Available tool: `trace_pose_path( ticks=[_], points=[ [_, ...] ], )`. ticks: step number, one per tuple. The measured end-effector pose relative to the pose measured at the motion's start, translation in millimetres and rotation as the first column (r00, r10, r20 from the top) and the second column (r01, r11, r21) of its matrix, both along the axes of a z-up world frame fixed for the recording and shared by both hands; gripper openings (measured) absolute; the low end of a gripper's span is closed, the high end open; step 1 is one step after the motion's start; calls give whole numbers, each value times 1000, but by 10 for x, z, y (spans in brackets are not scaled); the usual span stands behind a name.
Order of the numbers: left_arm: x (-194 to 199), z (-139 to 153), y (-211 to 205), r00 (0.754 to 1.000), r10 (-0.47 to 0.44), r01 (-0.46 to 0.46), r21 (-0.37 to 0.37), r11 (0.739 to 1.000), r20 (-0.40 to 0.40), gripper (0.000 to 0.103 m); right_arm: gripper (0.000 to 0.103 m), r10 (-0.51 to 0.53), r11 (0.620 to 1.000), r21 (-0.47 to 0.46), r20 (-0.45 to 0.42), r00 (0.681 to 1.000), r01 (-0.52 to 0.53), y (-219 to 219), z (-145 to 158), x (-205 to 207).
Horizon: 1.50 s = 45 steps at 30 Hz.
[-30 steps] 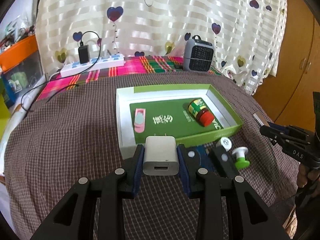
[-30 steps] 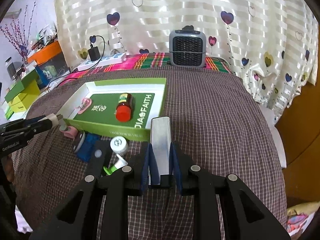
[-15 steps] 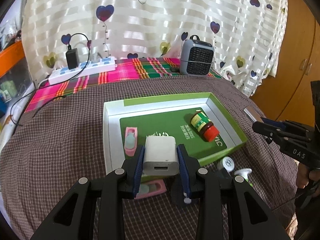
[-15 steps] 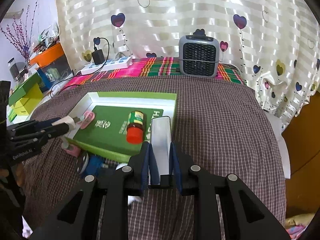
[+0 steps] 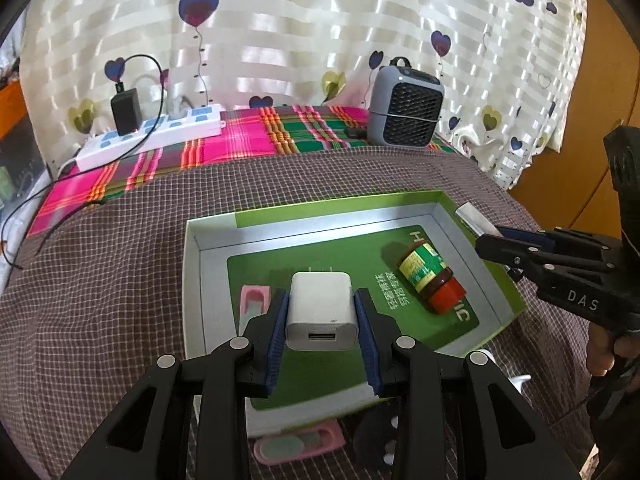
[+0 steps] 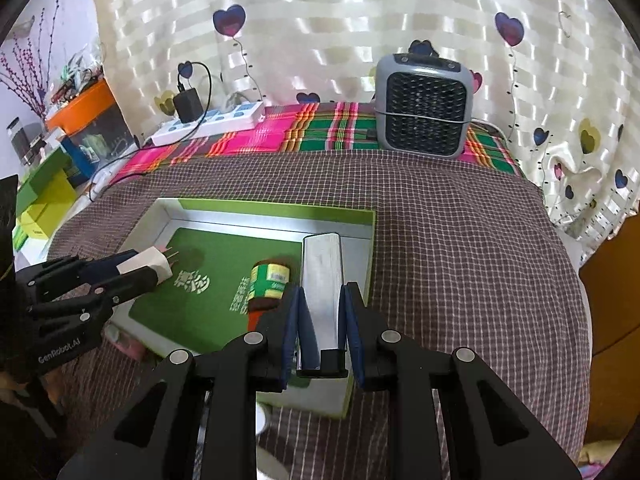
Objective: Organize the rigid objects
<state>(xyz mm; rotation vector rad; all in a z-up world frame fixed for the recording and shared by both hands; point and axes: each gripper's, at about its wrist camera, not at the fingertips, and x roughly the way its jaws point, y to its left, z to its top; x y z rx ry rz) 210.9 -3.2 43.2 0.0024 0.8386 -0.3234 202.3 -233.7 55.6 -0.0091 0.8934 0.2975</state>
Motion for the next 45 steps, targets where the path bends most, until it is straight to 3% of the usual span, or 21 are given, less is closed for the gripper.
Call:
trace_pose_path(
  ticks=[19,45],
  points=[
    [239,-203,-83,999,-11,12,36,999,-31,32,24,23,1000,-18,-74,997,-25,166,-305,363],
    [271,-205,-96,999,-13,14,43,999,-34,32,24,29,998,-47,-77,997,-32,262,-370,468]
  ],
)
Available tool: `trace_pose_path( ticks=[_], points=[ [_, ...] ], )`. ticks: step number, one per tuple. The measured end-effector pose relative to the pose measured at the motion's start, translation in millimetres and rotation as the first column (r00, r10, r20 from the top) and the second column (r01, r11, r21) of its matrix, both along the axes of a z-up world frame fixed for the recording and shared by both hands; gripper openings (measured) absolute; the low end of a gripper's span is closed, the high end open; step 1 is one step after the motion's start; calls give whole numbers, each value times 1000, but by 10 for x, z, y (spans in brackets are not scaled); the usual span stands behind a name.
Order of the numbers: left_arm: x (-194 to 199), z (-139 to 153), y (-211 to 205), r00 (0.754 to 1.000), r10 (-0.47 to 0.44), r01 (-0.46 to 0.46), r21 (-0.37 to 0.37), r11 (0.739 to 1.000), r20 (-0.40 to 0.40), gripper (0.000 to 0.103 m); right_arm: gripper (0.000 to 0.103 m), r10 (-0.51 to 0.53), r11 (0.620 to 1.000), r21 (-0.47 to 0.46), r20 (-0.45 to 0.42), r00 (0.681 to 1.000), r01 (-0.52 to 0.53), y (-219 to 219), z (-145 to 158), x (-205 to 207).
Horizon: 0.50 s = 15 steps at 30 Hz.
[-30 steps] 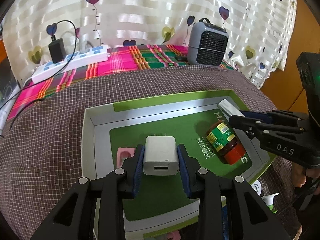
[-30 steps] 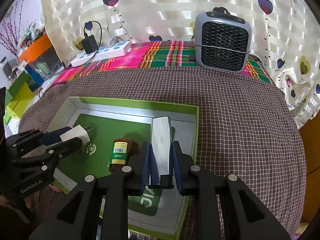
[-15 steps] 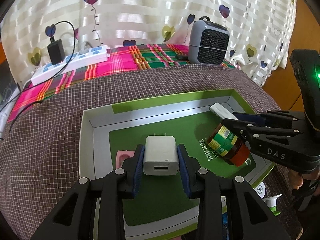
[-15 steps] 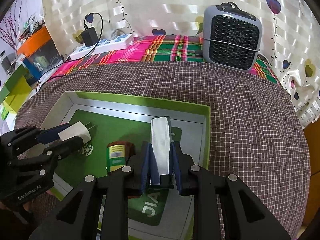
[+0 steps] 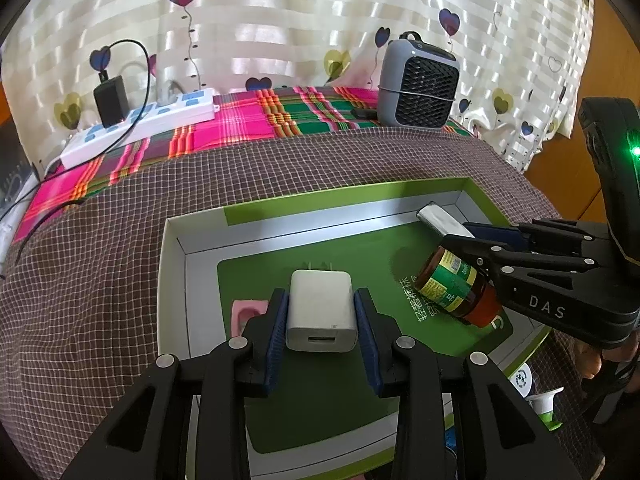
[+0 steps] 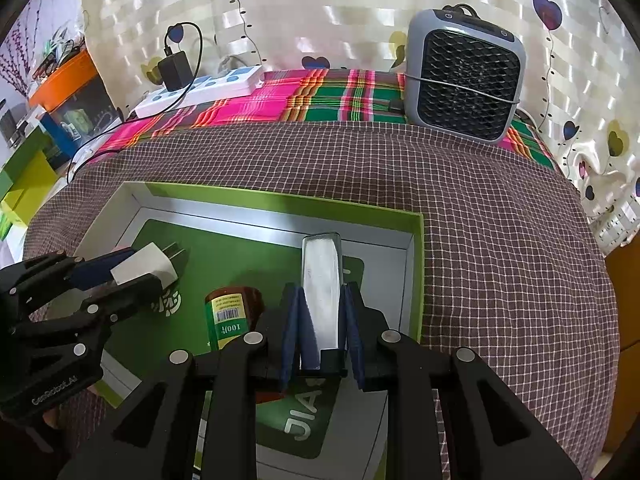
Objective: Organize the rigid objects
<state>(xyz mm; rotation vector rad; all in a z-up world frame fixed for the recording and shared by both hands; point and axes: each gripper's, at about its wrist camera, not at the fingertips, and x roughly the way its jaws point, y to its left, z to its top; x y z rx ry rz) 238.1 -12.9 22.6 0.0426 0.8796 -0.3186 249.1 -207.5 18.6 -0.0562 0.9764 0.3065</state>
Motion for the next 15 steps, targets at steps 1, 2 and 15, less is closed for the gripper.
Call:
trace_pose_path(
  ticks=[1,2,15],
  points=[
    [-1,1,-1,1000,0,0,1,1000,0,32,24,1,1000,0,0,1000,-1,3,-1,0],
    [1,2,-2,1000,0,0,-1,1000,-2,32,24,1,1000,1,0,1000,-1,6,-3,-1],
    [1,0,-2,1000,-1,1,-1,1000,-3,32,24,-13,1000,8,5,1000,12,-3,-4,2]
  ],
)
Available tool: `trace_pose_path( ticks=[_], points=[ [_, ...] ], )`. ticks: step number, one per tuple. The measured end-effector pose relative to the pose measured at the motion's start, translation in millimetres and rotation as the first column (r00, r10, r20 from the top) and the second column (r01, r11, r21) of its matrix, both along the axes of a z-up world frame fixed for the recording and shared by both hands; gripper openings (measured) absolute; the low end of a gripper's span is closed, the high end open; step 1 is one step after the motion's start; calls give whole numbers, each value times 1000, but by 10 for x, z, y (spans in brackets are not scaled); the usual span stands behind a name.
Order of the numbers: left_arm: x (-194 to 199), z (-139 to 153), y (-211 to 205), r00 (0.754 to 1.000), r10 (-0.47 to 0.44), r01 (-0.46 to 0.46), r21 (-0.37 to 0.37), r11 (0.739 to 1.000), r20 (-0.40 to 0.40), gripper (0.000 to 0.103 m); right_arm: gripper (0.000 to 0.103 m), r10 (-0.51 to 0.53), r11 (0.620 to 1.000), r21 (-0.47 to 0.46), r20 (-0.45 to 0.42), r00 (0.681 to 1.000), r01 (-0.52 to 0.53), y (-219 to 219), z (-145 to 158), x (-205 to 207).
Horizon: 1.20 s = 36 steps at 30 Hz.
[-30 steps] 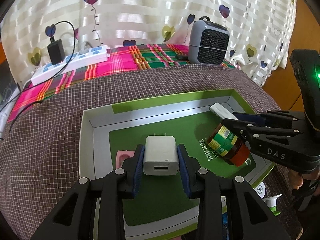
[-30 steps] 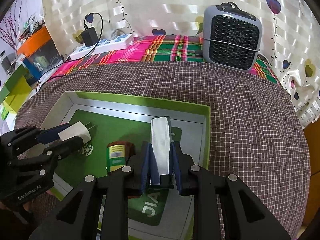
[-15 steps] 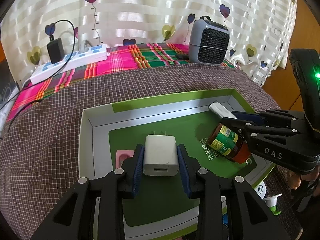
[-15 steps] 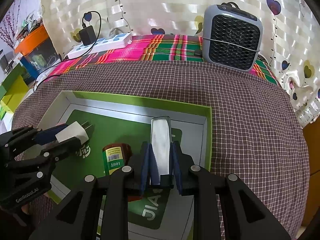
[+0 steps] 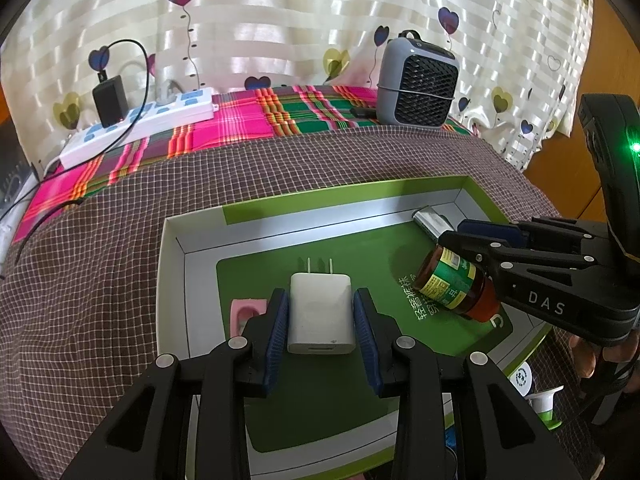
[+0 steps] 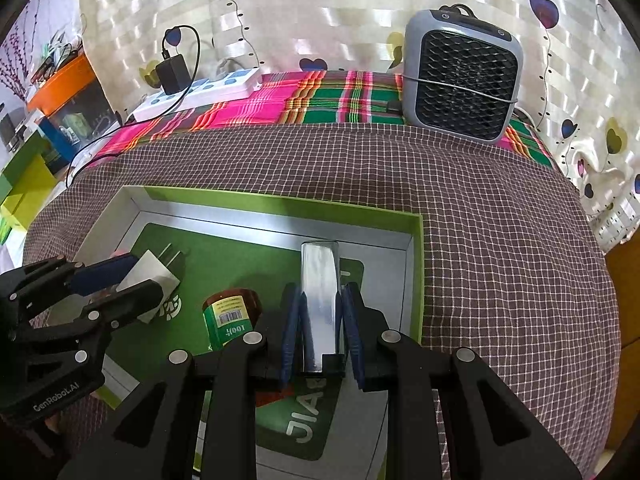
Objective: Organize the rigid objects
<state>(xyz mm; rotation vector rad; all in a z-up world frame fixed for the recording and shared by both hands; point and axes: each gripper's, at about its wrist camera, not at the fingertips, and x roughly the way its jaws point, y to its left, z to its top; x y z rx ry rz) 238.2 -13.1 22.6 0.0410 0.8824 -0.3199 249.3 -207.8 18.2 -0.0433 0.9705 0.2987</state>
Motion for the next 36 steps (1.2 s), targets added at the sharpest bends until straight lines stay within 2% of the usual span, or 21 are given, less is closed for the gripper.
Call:
trace_pose_path(
  ticks=[13,21,36],
  points=[
    [-86,21,-12,1000,-6,6,26,1000,14,32,24,0,1000,26,19,1000,0,-21,54,-84],
    [-192,89,19,1000,-8,8,14,1000,29,33,35,-6,1000,29,38,999,5,-30,122,-200],
    [-504,275,168,997,26,-25,-8,1000,75,33,36,-34,998,64,79,996,29,-98,319,-504]
  ],
)
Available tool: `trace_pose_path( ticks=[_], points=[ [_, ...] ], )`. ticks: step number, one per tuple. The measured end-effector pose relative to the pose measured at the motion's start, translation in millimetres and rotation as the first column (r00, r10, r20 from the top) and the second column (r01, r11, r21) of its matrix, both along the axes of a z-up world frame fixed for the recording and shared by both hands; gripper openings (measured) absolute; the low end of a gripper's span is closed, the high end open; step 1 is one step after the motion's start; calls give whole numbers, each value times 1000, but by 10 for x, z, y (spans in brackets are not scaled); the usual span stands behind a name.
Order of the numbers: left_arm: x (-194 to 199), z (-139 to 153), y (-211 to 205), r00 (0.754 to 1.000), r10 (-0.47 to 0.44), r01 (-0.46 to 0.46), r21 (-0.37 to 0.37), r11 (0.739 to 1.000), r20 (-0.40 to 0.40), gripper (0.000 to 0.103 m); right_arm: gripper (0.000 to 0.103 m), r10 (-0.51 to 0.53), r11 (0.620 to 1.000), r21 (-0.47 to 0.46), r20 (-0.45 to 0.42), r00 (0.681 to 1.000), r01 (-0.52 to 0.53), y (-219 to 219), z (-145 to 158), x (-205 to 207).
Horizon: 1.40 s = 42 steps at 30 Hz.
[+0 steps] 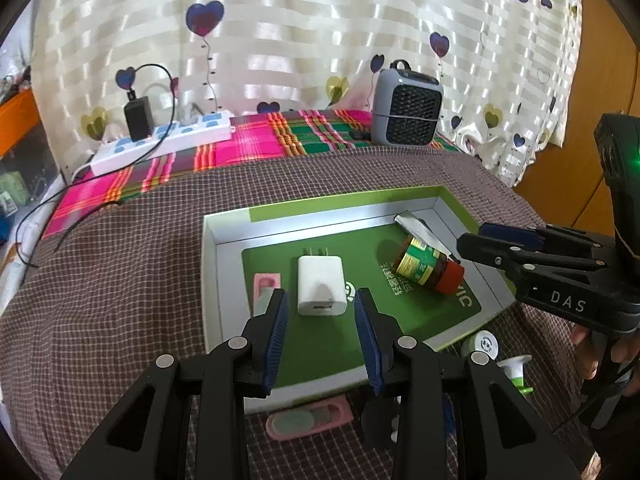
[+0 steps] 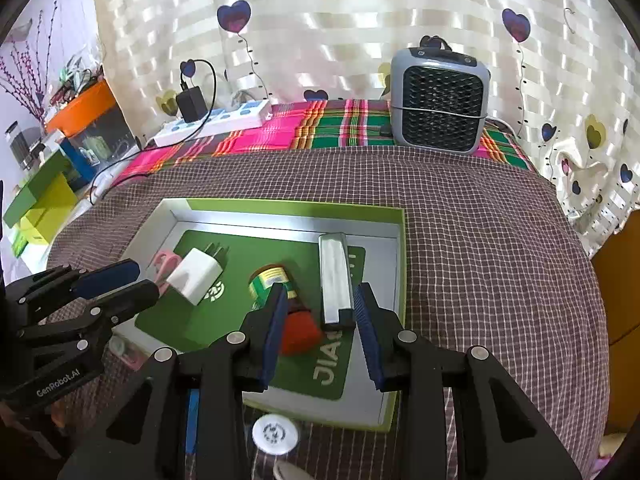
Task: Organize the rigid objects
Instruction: 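Release the white charger from the left tool while the right tool releases the device, then move both tools back out of the box toward the items beside it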
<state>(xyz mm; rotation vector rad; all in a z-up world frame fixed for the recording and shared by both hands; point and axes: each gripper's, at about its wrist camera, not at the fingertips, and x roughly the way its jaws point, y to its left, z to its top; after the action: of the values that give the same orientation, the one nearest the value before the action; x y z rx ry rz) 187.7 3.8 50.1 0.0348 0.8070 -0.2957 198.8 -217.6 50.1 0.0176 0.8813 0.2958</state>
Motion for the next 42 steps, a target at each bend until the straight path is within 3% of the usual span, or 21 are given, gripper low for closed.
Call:
trace_pose_path(
  ticks=[10,14,21,33,38,42],
  points=[
    [-285,82,238,999,46,-45,-30,999,28,33,37,-26,1000,12,24,999,26,-76,58,-276],
    [-420,87,357,997,66,-65,-39,997,34,34,48,-38,999,27,33,999,37,-120,61,-403],
    [-602,36,518,995,92,-89,-76,993,27,35,49,-67,997,50,41,997,65,-203,37,-660],
    [-718,-143,576,999,46,-47,-117,992,-18,37,50,-106,992,69,13,994,105,-203,-123,-1031],
    [-670,-207,582,999,6,-15,-181,983,-49,39,50,-117,990,83,-9,993,117,-169,-182,-1076],
    [-616,-267,507,998,-20,9,-172,985,-67,40,51,-112,992,62,-19,993,113,-108,-231,-1075]
  ],
)
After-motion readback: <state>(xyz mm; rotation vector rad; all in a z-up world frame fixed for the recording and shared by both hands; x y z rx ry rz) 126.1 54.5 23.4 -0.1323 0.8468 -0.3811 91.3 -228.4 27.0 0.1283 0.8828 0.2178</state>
